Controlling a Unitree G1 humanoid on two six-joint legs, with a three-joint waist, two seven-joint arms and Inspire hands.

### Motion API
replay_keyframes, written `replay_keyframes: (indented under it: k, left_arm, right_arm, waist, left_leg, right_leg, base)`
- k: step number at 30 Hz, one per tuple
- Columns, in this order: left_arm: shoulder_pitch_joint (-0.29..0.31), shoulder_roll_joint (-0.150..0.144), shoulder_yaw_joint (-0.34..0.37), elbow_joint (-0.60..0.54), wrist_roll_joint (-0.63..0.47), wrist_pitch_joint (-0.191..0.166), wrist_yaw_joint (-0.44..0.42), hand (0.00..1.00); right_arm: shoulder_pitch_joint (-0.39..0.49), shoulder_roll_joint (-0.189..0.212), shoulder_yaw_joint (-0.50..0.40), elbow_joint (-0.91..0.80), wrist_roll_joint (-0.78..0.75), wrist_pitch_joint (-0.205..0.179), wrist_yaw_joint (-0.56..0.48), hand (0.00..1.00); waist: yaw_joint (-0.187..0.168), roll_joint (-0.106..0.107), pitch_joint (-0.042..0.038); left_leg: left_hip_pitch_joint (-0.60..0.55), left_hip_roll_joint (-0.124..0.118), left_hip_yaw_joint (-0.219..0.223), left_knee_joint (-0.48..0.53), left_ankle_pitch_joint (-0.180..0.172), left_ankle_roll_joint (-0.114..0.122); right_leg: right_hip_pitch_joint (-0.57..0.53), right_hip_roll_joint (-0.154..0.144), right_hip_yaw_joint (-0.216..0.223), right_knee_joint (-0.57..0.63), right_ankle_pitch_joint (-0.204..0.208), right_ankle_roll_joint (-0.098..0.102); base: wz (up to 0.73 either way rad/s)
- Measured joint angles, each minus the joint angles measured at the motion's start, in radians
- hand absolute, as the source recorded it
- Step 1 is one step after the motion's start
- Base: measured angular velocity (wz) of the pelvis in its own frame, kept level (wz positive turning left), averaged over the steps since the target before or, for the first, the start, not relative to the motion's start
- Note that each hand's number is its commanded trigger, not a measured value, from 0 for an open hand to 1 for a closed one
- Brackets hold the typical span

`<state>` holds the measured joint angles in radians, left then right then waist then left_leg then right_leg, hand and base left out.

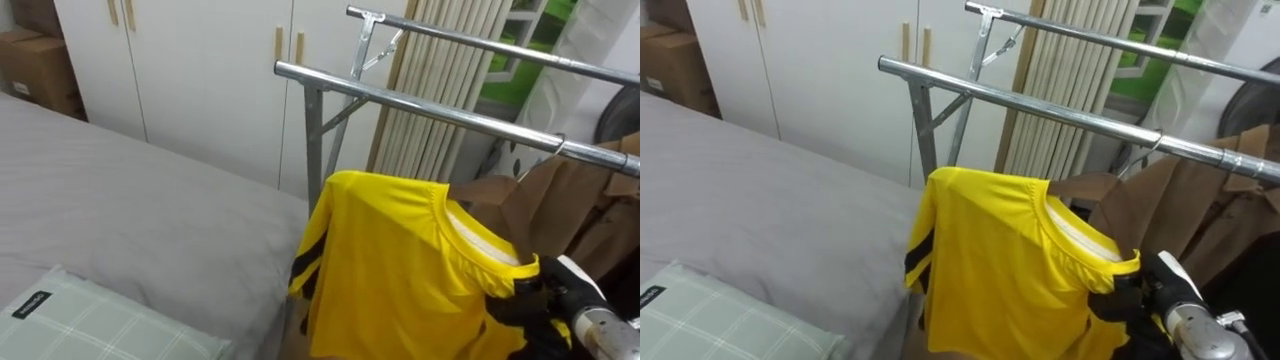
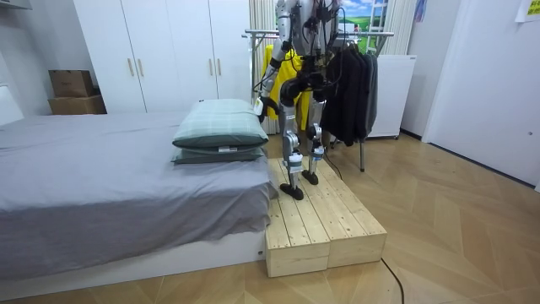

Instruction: Hang clothes

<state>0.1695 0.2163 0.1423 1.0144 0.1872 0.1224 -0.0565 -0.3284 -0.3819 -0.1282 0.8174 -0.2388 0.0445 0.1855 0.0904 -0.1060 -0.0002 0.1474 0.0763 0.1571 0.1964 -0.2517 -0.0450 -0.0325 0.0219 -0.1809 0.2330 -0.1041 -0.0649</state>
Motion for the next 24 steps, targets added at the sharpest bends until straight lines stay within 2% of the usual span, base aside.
replay_keyframes:
  k: [13, 15, 16, 24]
  left_arm:
    - [0.000, 0.000, -0.009, 0.002, 0.000, 0.001, 0.001, 0.00]
    - [0.000, 0.000, -0.010, 0.002, 0.000, 0.001, 0.001, 0.00]
    - [0.000, 0.000, -0.011, 0.002, 0.000, 0.001, 0.001, 0.00]
    - [-0.002, 0.001, -0.028, 0.003, 0.000, 0.001, 0.001, 0.00]
  right_arm:
    - [0.009, 0.002, 0.019, 0.000, 0.007, -0.012, -0.033, 0.99]
    - [0.010, 0.002, 0.020, 0.000, 0.008, -0.013, -0.034, 0.21]
    - [0.011, 0.002, 0.020, 0.000, 0.008, -0.013, -0.034, 0.00]
    - [0.012, 0.010, 0.036, 0.009, 0.010, 0.000, -0.030, 0.00]
  waist:
    - [-0.002, 0.007, 0.0006]
    - [-0.002, 0.007, 0.0004]
    - [-0.002, 0.007, 0.0003]
    - [0.000, 0.011, -0.0002]
  left_leg:
    - [0.003, 0.005, -0.001, 0.000, -0.003, 0.001]
    - [0.003, 0.005, -0.001, 0.000, -0.004, 0.001]
    - [0.003, 0.005, -0.001, 0.000, -0.004, 0.001]
    - [0.004, 0.006, -0.002, -0.001, -0.004, 0.001]
  right_leg:
    - [0.011, 0.007, -0.002, -0.014, 0.009, 0.000]
    - [0.012, 0.007, -0.002, -0.014, 0.009, 0.000]
    - [0.012, 0.008, -0.002, -0.014, 0.009, 0.000]
    - [0.013, 0.009, -0.002, -0.015, 0.009, 0.000]
  base:
    - [0.00]
    - [0.00]
    - [0.00]
    - [0.00]
